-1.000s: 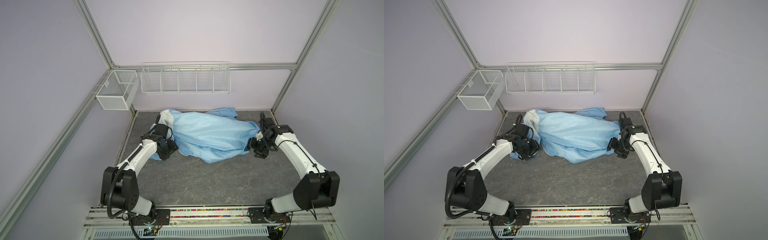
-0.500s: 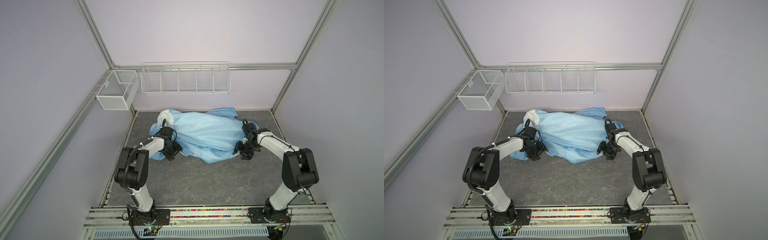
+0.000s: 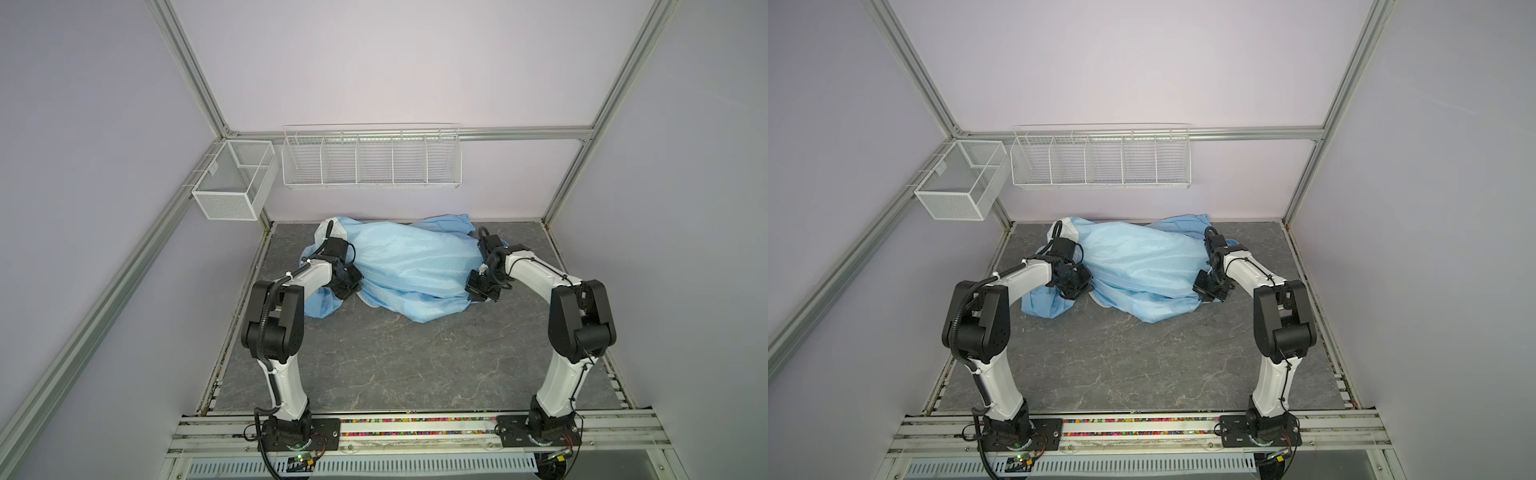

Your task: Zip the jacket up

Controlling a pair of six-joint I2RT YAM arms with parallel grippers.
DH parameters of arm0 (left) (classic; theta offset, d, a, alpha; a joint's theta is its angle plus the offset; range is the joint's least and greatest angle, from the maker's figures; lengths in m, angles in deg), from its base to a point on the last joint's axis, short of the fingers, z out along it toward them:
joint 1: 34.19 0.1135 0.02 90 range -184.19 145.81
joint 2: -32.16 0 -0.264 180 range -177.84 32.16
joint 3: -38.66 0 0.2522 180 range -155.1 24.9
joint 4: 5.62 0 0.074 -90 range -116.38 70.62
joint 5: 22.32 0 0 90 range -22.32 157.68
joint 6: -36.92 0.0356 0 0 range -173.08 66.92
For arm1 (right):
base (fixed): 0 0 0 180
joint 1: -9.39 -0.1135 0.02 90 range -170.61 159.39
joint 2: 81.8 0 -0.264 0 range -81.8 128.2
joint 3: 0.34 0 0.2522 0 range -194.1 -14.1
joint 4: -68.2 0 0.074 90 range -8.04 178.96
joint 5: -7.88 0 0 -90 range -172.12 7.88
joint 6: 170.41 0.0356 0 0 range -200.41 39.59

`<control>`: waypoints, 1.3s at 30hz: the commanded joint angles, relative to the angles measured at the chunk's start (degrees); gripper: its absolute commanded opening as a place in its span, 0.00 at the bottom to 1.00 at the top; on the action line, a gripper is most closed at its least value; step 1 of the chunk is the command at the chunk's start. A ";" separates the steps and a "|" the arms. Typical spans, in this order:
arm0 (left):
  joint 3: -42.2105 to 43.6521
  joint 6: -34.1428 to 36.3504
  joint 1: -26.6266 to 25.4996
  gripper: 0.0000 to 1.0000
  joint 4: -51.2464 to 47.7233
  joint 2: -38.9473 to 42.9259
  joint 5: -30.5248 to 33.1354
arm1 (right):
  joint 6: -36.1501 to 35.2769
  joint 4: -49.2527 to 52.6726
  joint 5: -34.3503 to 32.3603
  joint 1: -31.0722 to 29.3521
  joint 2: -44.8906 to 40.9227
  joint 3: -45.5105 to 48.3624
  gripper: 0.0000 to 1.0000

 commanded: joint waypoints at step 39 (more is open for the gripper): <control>18.64 -13.55 -6.46 0.65 4.40 17.55 1.12 | -7.82 17.56 18.20 7.83 -12.68 -5.36 0.07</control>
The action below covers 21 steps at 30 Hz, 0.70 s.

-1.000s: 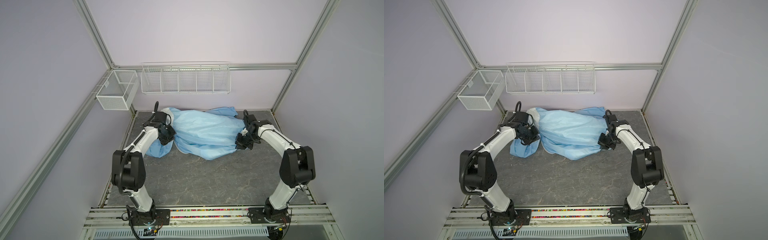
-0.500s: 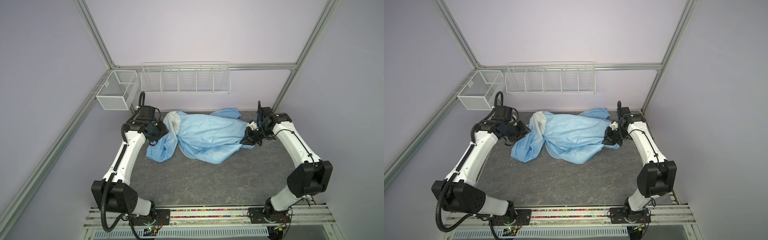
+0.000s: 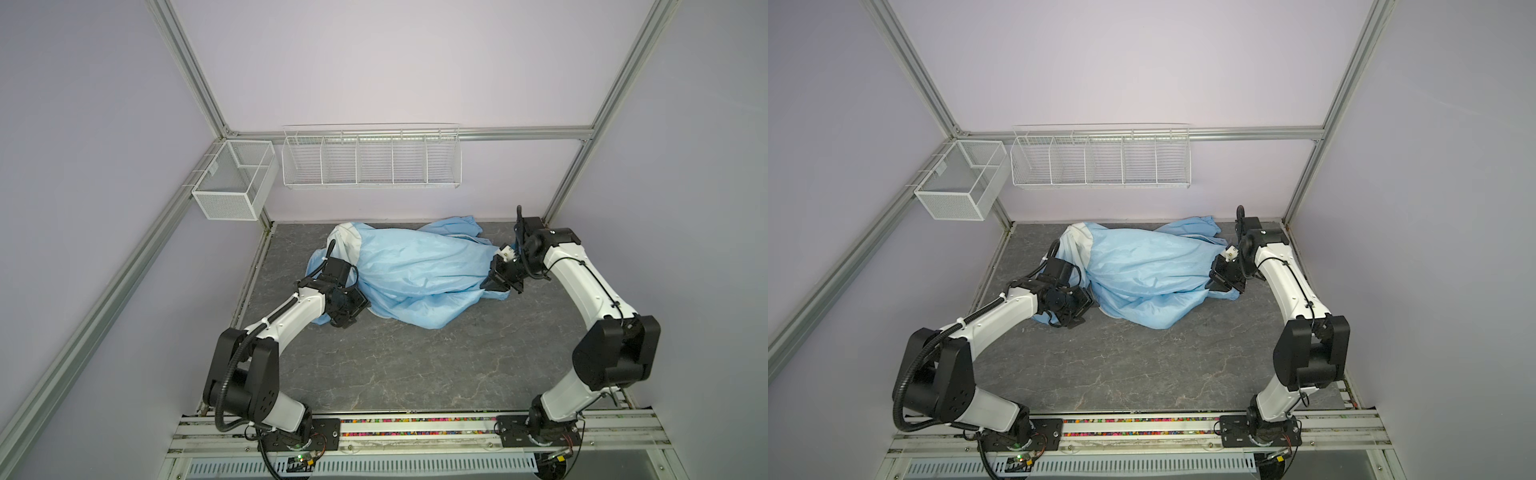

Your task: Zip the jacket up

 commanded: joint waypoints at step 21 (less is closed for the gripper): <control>-10.31 0.08 0.17 0.14 11.28 -22.85 -1.34 | 2.08 -7.78 0.19 2.62 9.39 1.83 0.07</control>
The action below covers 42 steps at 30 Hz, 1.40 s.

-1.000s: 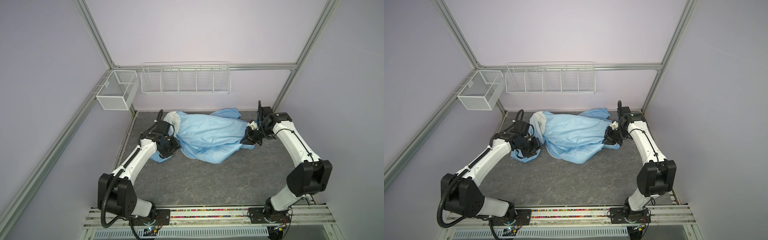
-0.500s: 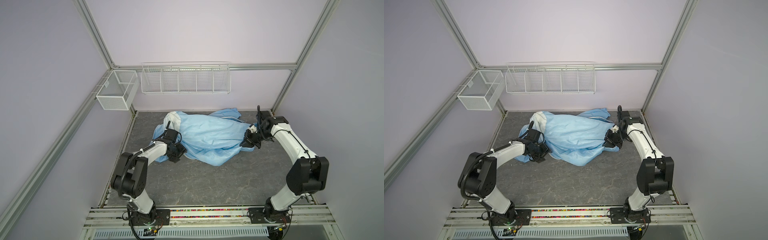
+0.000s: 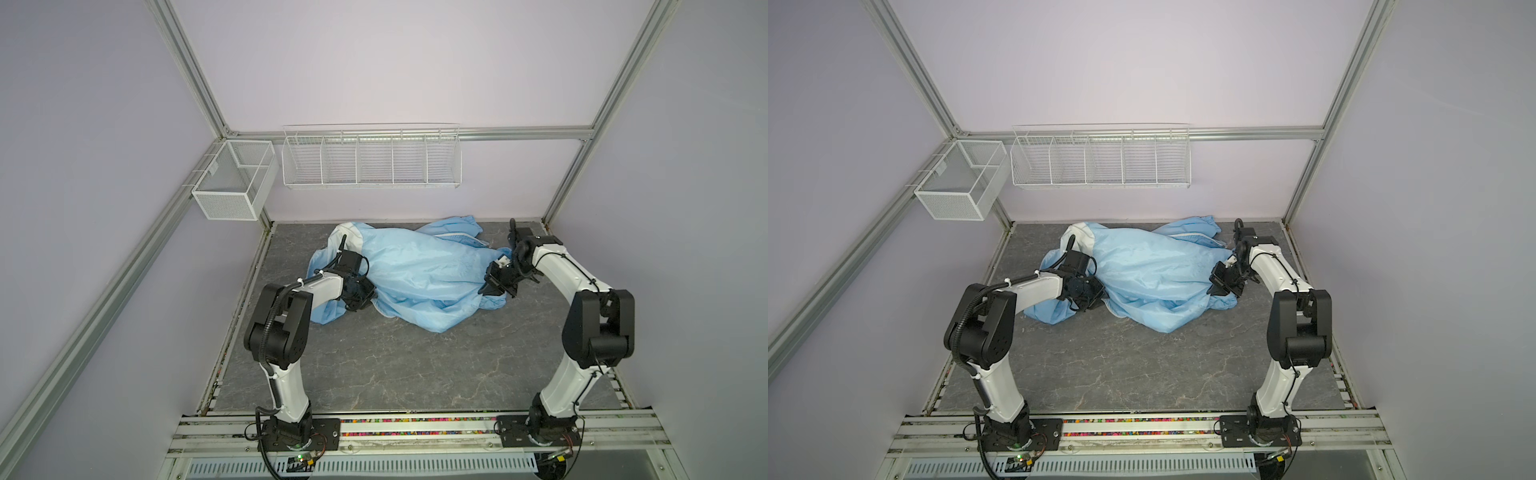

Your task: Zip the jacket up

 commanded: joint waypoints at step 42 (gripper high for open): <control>-71.20 16.91 5.76 0.00 -45.38 -18.48 11.41 | -0.01 6.61 -3.86 1.77 12.37 -34.42 0.77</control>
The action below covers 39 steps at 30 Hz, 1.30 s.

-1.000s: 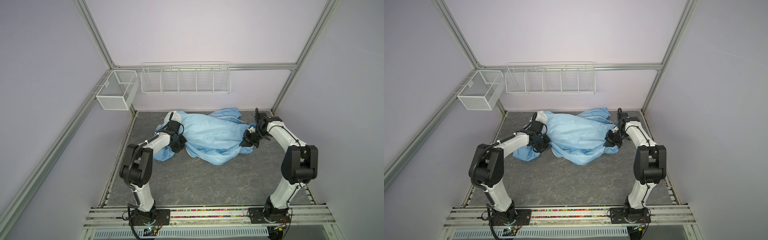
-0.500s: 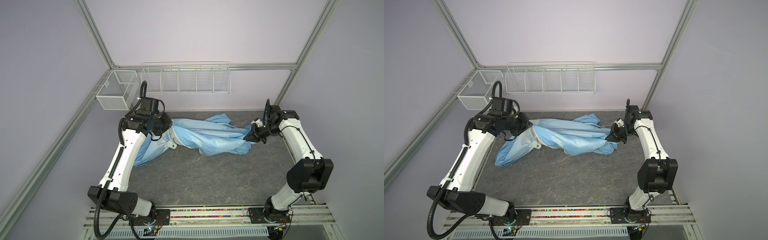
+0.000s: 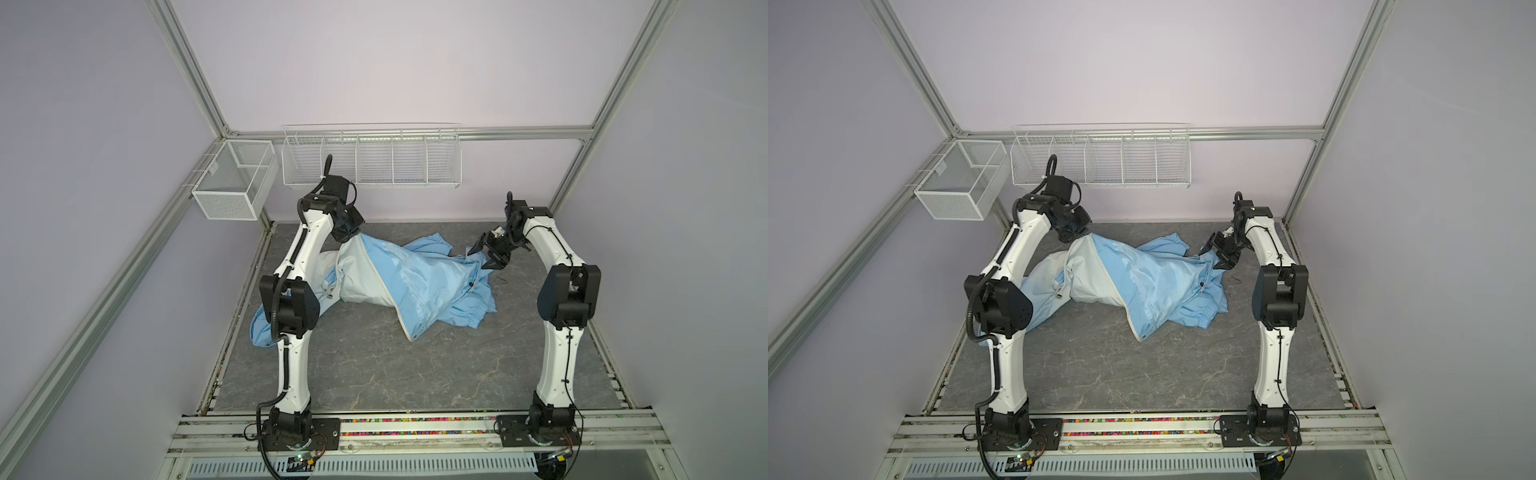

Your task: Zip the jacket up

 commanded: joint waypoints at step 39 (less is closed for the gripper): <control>14.65 5.92 4.63 0.00 2.53 5.94 -3.46 | 19.81 -27.04 -11.44 -18.60 -17.64 41.84 0.34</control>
